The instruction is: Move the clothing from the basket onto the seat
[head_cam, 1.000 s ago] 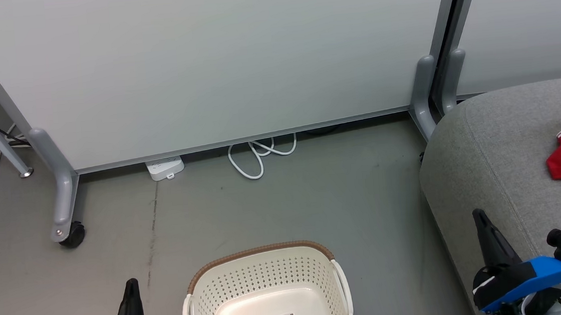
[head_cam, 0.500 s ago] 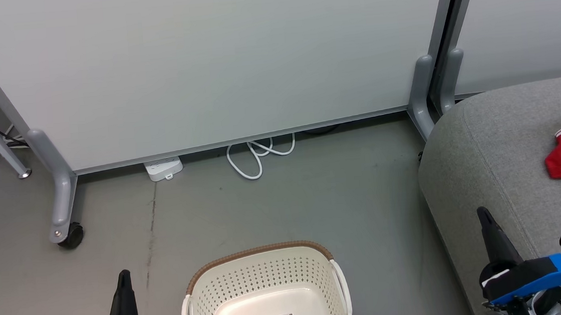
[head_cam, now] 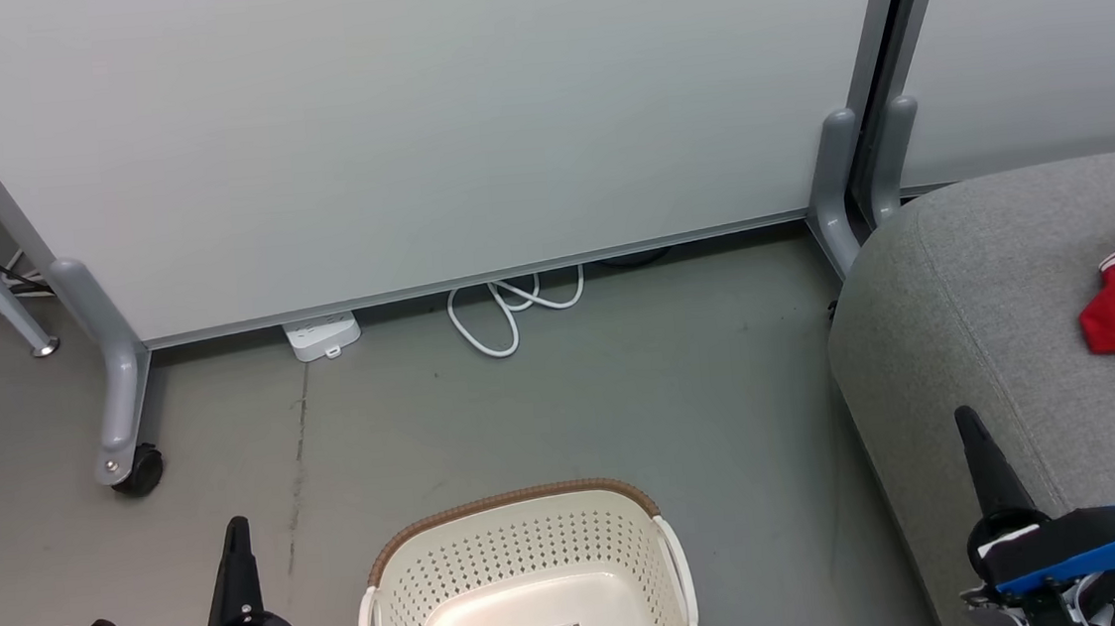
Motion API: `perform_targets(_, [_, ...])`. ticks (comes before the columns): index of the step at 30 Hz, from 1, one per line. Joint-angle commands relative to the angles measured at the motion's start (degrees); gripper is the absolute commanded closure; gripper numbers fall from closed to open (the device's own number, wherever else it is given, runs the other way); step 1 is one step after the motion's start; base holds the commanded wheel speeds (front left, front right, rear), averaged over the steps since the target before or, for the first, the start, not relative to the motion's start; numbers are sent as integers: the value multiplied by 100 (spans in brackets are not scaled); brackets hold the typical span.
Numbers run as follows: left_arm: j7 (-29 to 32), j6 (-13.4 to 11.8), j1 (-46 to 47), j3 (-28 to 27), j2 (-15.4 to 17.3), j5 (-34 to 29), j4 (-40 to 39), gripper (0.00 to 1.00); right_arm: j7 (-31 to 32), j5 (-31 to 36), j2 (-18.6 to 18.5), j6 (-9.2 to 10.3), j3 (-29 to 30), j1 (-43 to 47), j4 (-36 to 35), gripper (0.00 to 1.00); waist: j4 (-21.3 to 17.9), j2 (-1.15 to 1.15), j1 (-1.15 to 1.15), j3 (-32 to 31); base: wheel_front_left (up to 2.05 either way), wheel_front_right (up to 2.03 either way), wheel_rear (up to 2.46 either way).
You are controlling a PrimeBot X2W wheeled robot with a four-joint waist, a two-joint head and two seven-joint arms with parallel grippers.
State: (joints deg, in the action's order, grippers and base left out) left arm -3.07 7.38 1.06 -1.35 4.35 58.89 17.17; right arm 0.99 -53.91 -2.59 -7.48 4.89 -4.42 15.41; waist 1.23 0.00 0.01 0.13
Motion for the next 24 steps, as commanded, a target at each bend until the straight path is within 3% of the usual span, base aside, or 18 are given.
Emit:
perform_targets(1, [50, 8, 159, -63, 9, 176, -86, 100, 37, -219, -30, -2, 22, -137, -88, 100, -3, 0, 0, 0, 0, 0, 0])
perform_targets(24, [412, 12, 325, -251, -50, 1404, -183, 100, 240, -1629, -36, -2, 78, -176, -117, 100, -41, 0, 0, 2, 0, 0, 0])
